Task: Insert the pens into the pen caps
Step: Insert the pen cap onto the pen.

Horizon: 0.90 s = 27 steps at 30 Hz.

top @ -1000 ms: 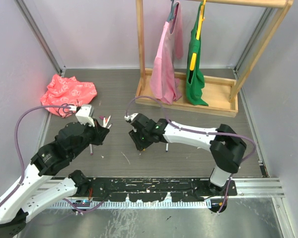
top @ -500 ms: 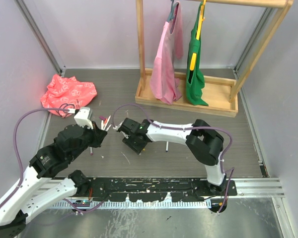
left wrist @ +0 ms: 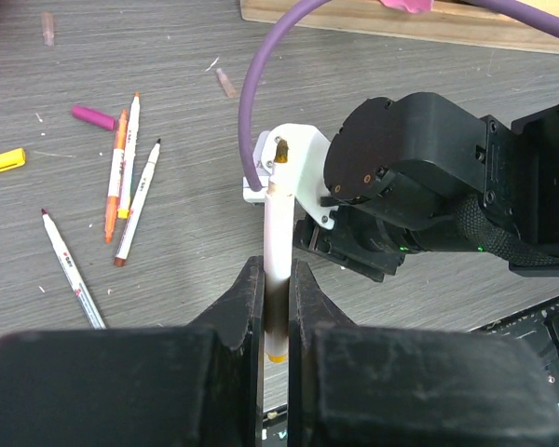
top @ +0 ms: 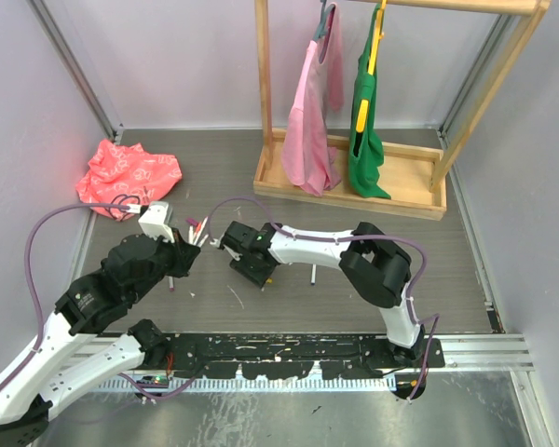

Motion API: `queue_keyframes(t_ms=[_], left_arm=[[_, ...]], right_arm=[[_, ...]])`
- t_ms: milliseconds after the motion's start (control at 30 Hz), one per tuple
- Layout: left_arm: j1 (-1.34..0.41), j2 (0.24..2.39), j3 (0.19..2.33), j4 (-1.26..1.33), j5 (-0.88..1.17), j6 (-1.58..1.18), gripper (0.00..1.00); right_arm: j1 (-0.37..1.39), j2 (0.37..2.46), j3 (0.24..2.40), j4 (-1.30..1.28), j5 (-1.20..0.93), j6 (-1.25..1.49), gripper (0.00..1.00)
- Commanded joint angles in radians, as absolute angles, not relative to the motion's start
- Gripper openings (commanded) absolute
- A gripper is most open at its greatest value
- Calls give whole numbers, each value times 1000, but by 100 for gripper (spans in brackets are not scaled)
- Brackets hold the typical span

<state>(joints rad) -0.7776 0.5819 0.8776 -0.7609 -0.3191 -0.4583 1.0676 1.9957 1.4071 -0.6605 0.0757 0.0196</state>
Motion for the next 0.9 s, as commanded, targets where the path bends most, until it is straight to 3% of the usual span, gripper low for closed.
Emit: queue_keyframes(t_ms=[0, 433, 867], left_arm=[[-774, 580, 872, -734, -336, -462, 0], [-775, 600, 862, -659, -283, -466, 0], [-774, 635, 847, -514, -92, -568, 0]], right_arm=[[1072, 2010, 1454, -685, 74, -1, 42], [1069, 1874, 1358, -617, 119, 77, 0], [1035, 1338, 1051, -319, 260, 310, 0]])
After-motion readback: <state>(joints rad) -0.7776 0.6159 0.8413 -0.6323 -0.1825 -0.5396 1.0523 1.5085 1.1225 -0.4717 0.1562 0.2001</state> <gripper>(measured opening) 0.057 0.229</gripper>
